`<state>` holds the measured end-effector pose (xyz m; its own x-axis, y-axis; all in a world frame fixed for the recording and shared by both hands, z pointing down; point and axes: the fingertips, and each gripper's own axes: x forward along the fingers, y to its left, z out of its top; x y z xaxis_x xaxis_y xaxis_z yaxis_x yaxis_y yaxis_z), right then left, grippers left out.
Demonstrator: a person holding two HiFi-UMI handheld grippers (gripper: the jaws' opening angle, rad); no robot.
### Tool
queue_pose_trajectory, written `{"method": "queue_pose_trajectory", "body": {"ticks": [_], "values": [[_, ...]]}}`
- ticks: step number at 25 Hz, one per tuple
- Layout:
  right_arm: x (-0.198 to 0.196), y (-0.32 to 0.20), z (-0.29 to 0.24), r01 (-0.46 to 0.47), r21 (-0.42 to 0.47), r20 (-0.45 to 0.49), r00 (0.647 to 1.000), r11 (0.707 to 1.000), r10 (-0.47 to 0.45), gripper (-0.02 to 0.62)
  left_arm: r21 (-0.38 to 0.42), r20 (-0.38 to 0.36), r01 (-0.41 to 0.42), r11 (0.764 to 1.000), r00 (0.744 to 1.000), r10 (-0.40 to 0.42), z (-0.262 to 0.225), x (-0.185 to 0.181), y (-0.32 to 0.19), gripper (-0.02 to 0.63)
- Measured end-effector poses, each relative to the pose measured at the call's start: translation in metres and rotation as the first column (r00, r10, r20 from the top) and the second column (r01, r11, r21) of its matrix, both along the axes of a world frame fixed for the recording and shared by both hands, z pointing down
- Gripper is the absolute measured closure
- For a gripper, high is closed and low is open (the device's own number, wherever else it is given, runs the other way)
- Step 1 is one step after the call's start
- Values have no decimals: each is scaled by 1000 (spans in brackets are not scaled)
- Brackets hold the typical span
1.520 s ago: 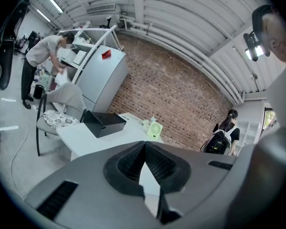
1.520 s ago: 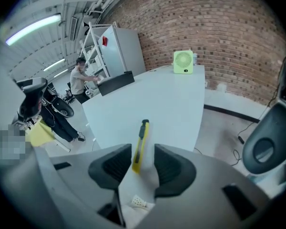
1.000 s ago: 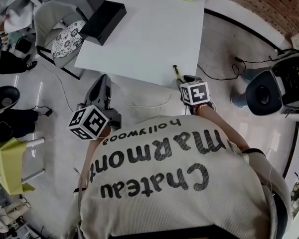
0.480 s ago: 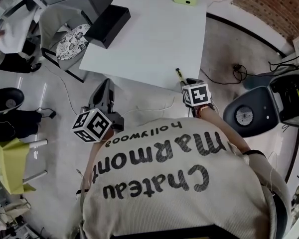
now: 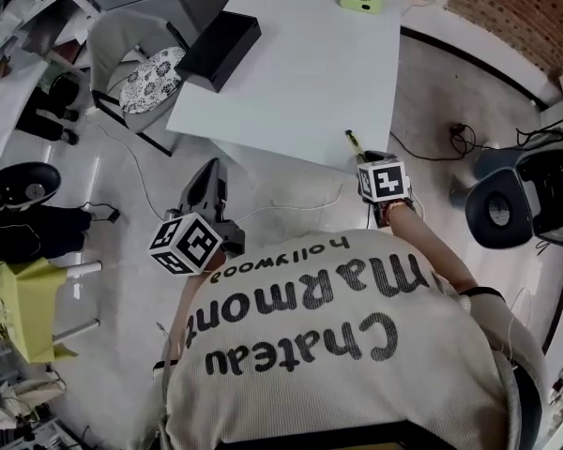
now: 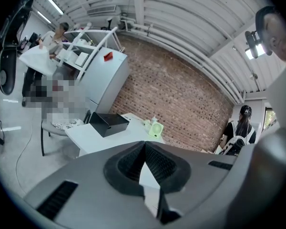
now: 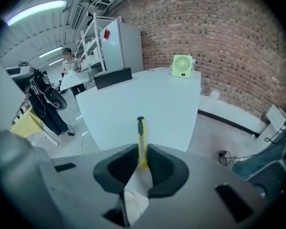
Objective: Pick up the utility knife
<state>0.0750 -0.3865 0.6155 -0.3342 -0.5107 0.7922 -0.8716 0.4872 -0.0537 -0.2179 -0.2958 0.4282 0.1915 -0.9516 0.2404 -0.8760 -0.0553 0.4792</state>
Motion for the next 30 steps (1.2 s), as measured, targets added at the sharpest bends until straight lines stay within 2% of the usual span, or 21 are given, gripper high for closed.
{"method": "queue_pose_trajectory", "body": {"ticks": [13, 20, 30], "values": [[9, 23, -1, -162, -61, 26, 986, 985, 164, 537, -45, -3, 0, 999, 1000, 0, -3, -27, 25, 606], [5, 45, -4, -228, -74, 73, 970, 971, 234, 540, -72, -8, -40, 997, 999, 40, 7, -27, 48, 606], [-15, 94, -11, -262, -107, 118, 954, 959, 274, 540, -60, -10, -92, 994, 996, 91, 2, -37, 79, 606]]}}
